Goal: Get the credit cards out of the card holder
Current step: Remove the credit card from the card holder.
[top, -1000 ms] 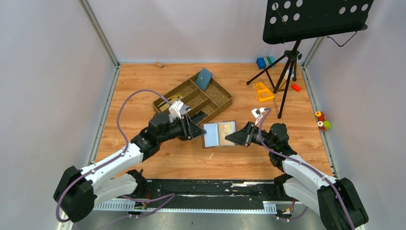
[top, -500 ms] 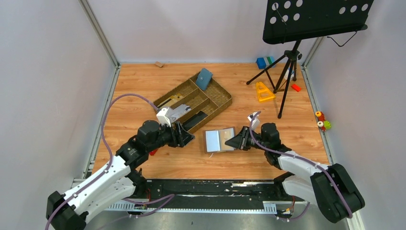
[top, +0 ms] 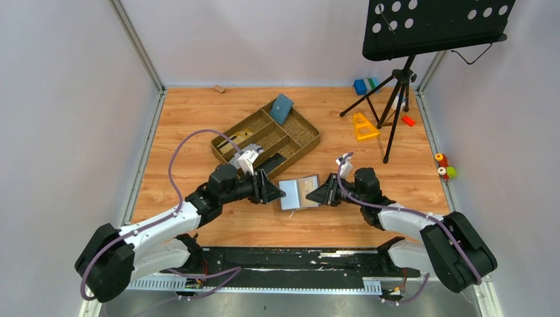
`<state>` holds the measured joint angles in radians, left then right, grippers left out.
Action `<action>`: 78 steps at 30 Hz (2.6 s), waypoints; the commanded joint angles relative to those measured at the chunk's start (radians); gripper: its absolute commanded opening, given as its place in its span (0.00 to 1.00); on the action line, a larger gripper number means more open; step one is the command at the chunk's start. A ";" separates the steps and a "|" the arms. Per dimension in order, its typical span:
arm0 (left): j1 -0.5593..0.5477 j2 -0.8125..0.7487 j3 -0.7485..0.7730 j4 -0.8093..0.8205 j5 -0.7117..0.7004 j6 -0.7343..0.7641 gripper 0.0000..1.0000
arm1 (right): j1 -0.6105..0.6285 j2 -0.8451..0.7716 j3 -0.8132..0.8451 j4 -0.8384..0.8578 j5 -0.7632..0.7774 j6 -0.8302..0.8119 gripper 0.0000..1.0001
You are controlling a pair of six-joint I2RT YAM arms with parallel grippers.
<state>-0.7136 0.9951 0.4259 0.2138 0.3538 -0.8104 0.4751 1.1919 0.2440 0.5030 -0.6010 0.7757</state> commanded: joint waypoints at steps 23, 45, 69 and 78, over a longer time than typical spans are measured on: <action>-0.003 0.268 0.040 0.289 0.103 -0.087 0.46 | 0.007 0.064 0.036 0.232 -0.132 0.062 0.00; 0.005 0.388 0.044 0.518 0.240 -0.225 0.23 | 0.007 0.246 -0.014 0.751 -0.253 0.352 0.00; 0.014 0.236 0.051 0.426 0.241 -0.183 0.00 | 0.036 0.166 0.043 0.434 -0.204 0.165 0.00; 0.026 -0.025 0.140 -0.300 -0.039 0.171 0.14 | 0.033 0.067 0.057 0.238 -0.126 0.094 0.00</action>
<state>-0.6876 1.0393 0.5335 0.2493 0.4644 -0.8219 0.5064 1.2926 0.2798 0.8043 -0.7666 0.9146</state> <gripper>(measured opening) 0.094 0.135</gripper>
